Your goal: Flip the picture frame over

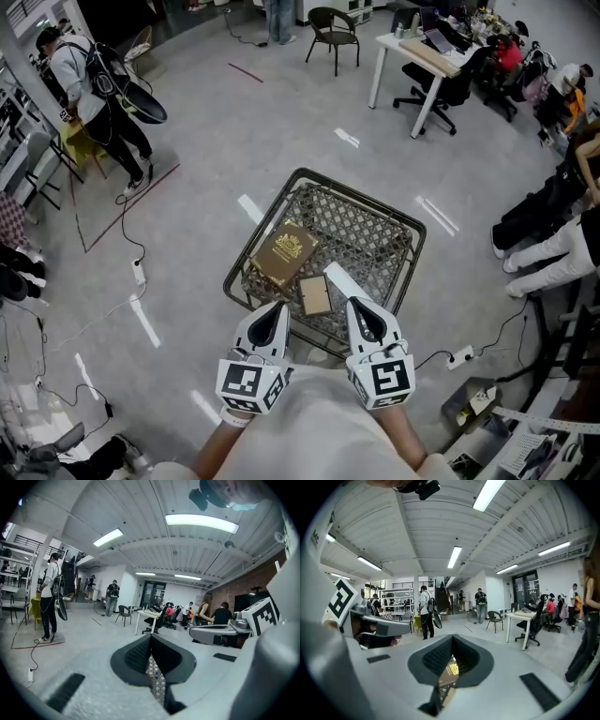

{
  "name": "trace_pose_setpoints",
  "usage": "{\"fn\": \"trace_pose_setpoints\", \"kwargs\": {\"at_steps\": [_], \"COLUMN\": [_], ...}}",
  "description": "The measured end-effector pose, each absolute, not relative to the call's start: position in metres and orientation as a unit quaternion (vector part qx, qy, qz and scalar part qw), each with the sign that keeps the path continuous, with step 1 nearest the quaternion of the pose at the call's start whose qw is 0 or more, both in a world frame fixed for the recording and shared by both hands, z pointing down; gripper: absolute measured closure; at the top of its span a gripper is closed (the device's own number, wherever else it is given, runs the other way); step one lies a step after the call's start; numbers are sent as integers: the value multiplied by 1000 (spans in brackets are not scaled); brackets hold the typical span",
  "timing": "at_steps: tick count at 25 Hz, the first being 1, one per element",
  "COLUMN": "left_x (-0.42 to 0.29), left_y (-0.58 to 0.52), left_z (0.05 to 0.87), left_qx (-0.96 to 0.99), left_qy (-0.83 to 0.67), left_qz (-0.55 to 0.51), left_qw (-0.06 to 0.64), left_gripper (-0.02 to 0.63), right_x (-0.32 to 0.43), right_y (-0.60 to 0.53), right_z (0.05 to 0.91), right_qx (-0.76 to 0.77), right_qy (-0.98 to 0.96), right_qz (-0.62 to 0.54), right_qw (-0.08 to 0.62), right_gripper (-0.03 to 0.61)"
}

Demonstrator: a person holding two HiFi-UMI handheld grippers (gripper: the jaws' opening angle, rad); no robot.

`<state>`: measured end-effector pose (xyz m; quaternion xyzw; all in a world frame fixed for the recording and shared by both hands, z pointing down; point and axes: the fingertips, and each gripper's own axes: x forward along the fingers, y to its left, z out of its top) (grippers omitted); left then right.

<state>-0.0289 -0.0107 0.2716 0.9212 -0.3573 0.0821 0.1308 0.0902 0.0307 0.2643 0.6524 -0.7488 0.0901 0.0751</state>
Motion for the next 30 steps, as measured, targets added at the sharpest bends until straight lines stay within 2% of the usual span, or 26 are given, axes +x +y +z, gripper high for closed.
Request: {"fn": "trace_pose_setpoints", "kwargs": {"at_steps": [30], "left_x": [-11], "left_y": [2], "left_z": [280], "left_qx": [918], "left_qy": [-354], "left_qz": [94], "left_qw": [151], "left_gripper": [597], "right_x": [103], "right_y": [38], "right_z": [270], "right_qx": [645], "right_qy": [-756], "right_qz": [91], "right_qw": [63], "right_gripper": [562]}}
